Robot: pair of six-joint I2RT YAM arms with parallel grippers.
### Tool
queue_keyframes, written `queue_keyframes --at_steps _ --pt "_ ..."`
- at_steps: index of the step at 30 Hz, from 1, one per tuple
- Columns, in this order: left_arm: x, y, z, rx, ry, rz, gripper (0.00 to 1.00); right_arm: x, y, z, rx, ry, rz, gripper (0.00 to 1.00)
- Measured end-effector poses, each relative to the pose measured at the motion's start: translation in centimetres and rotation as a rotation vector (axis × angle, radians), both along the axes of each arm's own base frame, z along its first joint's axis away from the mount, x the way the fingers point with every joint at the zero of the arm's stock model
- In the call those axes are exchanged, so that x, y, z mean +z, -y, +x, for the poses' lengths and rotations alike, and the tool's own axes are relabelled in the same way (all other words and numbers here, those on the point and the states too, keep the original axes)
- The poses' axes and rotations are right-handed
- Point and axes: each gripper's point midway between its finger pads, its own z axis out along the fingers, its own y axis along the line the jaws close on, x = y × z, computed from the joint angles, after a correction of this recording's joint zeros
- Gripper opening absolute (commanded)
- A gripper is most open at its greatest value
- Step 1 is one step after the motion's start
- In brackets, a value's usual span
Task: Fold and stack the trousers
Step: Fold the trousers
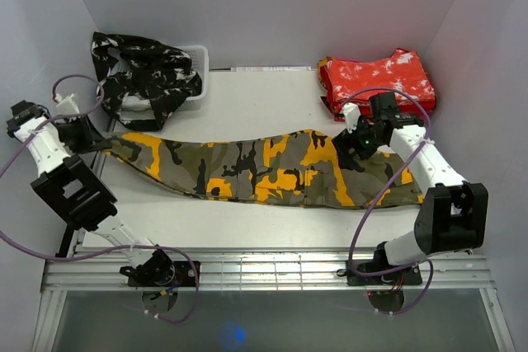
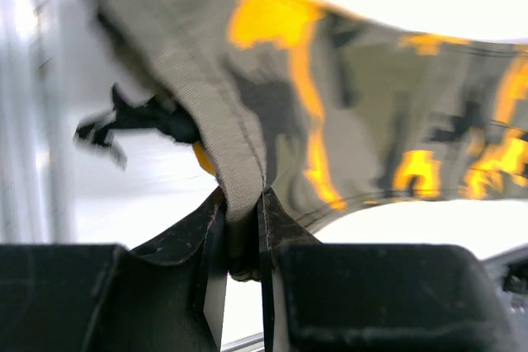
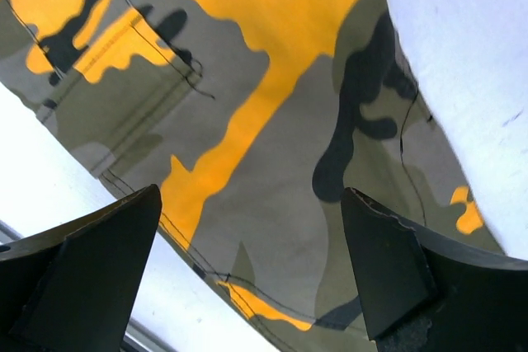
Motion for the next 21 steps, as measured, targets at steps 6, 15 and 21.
queue_keyframes --at_steps 6,15,21 --pt "7.4 13.0 3.0 -0.271 0.191 -0.094 0.00 -1.5 3.9 -0.4 -0.080 -0.121 -0.020 0.96" --pt "9.0 30.8 3.6 -0.447 0.182 -0.272 0.00 -0.3 9.9 0.1 -0.202 -0.155 -0.026 0.95" --pt "6.7 41.4 2.3 -0.507 0.119 -0.252 0.00 -0.4 10.3 -0.7 -0.187 -0.178 -0.033 0.95"
